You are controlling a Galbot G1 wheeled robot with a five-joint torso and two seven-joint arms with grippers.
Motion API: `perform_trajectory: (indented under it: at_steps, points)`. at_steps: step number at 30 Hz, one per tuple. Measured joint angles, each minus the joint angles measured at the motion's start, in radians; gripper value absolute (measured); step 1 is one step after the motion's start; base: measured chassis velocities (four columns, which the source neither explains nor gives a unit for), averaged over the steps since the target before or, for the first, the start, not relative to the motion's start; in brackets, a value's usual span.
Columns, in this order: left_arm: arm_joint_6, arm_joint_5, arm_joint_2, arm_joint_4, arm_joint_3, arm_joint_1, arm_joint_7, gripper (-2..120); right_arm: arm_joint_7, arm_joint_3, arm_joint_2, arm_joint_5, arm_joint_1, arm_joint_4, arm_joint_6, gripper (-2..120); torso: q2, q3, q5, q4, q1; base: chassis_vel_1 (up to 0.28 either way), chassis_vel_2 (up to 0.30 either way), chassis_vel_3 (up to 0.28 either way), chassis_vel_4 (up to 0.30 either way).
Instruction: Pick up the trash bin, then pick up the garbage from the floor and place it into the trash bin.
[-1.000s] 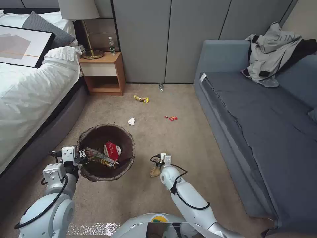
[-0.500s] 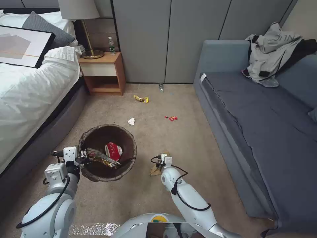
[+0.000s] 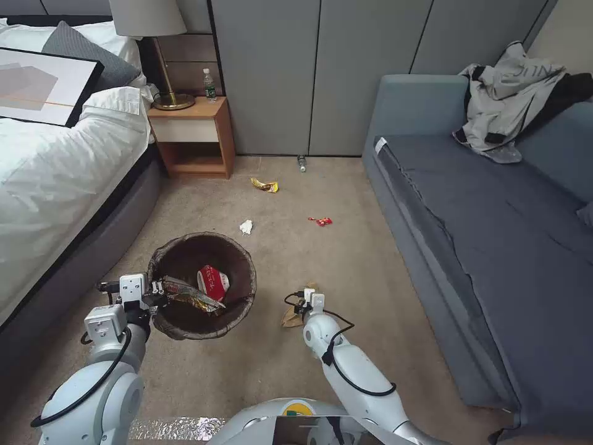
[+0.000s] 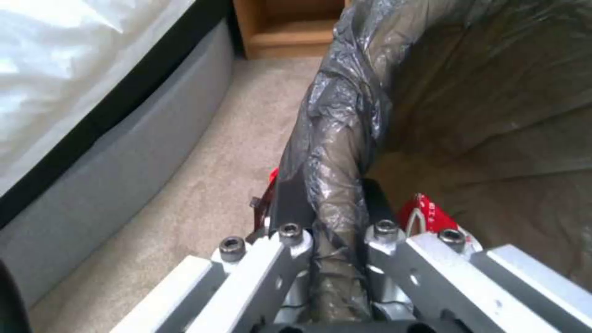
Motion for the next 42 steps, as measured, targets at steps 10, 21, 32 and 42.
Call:
perform_trajectory:
  at_steps: [10,21,32,42]
  points:
    - [0.000,-0.001,-0.001,-0.002,-0.001,-0.001,-0.001,3,-0.066,0.033,-0.068,-0.073,-0.021,0.167,0.043,0,0.000,0.000,-0.0003,-0.0002,0.000,0.000,0.000,0.000,0.000]
    - [0.006,-0.016,0.016,0.002,-0.006,-0.001,-0.002,3,-0.147,0.051,-0.204,-0.014,-0.010,0.498,0.008,0,0.000,0.000,0.0000,0.0000,0.000,0.000,0.000,0.000,0.000]
    - [0.029,-0.035,0.025,0.006,-0.010,0.002,-0.004,3,-0.273,0.081,-0.380,0.107,0.049,0.739,-0.044,0,0.000,0.000,0.0001,0.0000,0.000,0.000,0.000,0.000,0.000]
    - [0.051,-0.035,0.036,0.019,0.006,-0.008,-0.011,3,-0.354,0.065,-0.492,0.272,0.130,0.937,-0.089,0,0.000,0.000,0.0001,0.0000,0.000,0.000,0.000,0.000,0.000]
